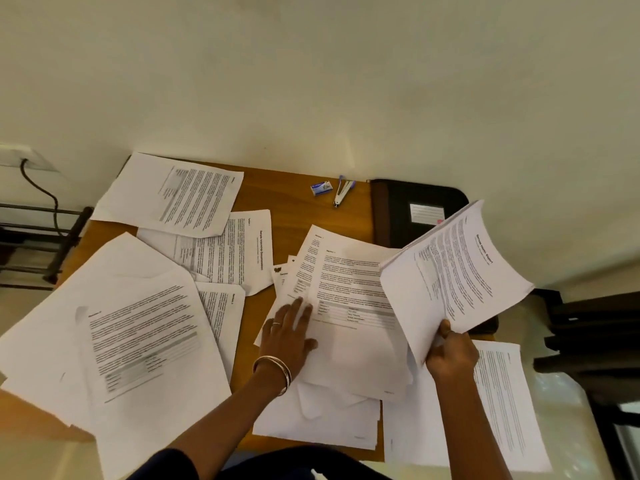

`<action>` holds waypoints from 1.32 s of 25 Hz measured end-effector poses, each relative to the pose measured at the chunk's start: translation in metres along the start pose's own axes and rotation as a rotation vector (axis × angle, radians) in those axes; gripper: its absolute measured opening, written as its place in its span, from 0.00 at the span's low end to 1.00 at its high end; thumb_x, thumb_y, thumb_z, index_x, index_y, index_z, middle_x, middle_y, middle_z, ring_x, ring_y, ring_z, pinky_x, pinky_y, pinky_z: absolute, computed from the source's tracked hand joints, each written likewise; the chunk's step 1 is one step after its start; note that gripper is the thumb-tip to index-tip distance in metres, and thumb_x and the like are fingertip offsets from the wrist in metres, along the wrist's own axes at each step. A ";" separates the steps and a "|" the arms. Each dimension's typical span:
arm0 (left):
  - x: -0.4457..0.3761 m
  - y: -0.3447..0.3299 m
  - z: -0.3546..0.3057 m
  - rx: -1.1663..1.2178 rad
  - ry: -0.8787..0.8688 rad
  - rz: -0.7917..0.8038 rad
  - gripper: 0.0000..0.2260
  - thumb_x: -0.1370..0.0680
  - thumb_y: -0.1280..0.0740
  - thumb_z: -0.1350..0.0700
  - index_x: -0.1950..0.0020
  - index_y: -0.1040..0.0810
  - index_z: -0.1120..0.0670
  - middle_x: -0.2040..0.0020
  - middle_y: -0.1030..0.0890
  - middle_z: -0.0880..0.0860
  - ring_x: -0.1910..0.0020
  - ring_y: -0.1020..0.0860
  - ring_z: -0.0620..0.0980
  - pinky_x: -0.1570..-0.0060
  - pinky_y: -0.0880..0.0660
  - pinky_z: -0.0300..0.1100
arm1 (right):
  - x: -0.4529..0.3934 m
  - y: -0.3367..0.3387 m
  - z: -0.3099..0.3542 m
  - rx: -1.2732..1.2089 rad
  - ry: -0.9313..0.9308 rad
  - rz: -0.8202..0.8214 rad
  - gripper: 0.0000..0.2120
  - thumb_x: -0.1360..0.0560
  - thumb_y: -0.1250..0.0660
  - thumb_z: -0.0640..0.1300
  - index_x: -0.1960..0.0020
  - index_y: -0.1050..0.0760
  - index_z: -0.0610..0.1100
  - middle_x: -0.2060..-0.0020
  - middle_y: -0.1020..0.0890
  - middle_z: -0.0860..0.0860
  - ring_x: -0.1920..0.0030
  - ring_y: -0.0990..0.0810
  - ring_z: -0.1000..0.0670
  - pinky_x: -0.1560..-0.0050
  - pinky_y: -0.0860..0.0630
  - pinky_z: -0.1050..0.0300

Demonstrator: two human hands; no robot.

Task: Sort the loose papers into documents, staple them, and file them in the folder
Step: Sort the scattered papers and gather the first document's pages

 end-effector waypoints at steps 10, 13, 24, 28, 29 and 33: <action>-0.005 -0.010 0.013 -0.069 0.058 0.088 0.36 0.22 0.44 0.41 0.24 0.63 0.50 0.24 0.64 0.54 0.24 0.58 0.58 0.28 0.53 0.56 | -0.010 -0.012 -0.025 -0.034 -0.062 0.027 0.12 0.24 0.35 0.34 0.45 0.21 0.47 0.44 0.18 0.46 0.44 0.21 0.45 0.39 0.26 0.44; -0.003 -0.012 0.023 -0.003 0.183 0.091 0.34 0.23 0.44 0.38 0.25 0.61 0.43 0.24 0.62 0.56 0.25 0.55 0.62 0.28 0.51 0.57 | -0.012 -0.011 -0.024 -0.065 -0.074 0.038 0.14 0.24 0.35 0.34 0.42 0.22 0.47 0.45 0.18 0.46 0.44 0.21 0.45 0.39 0.26 0.43; 0.002 0.063 0.021 -0.086 0.455 -0.269 0.31 0.38 0.20 0.53 0.39 0.25 0.60 0.54 0.19 0.60 0.59 0.19 0.57 0.56 0.21 0.49 | -0.026 0.004 -0.024 -0.036 -0.108 0.007 0.10 0.26 0.33 0.35 0.48 0.21 0.48 0.49 0.18 0.48 0.46 0.21 0.46 0.42 0.24 0.46; 0.007 0.081 0.023 -0.029 0.503 -0.182 0.18 0.26 0.30 0.56 0.39 0.27 0.60 0.46 0.20 0.59 0.49 0.20 0.57 0.47 0.24 0.48 | -0.026 0.004 -0.024 -0.034 -0.121 0.016 0.09 0.25 0.33 0.38 0.49 0.22 0.50 0.48 0.18 0.50 0.45 0.22 0.48 0.41 0.24 0.48; 0.005 0.080 0.028 -0.011 0.510 -0.179 0.16 0.24 0.34 0.56 0.38 0.28 0.58 0.44 0.21 0.57 0.47 0.20 0.56 0.44 0.25 0.48 | -0.025 0.003 -0.022 -0.035 -0.121 0.024 0.09 0.25 0.33 0.38 0.49 0.22 0.50 0.48 0.19 0.51 0.46 0.22 0.48 0.42 0.24 0.48; 0.000 0.089 0.023 0.202 0.417 -0.251 0.10 0.22 0.37 0.55 0.42 0.24 0.56 0.43 0.21 0.55 0.48 0.21 0.56 0.50 0.25 0.43 | -0.024 0.002 -0.011 -0.039 -0.107 0.036 0.09 0.25 0.33 0.37 0.50 0.23 0.50 0.50 0.19 0.52 0.50 0.22 0.50 0.46 0.25 0.51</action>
Point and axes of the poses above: each hand's wrist, its own x-axis away from the middle knuckle, its own y-axis out of the back of the hand, z = x × y, the point moved 10 cm from there along -x, towards the middle knuckle
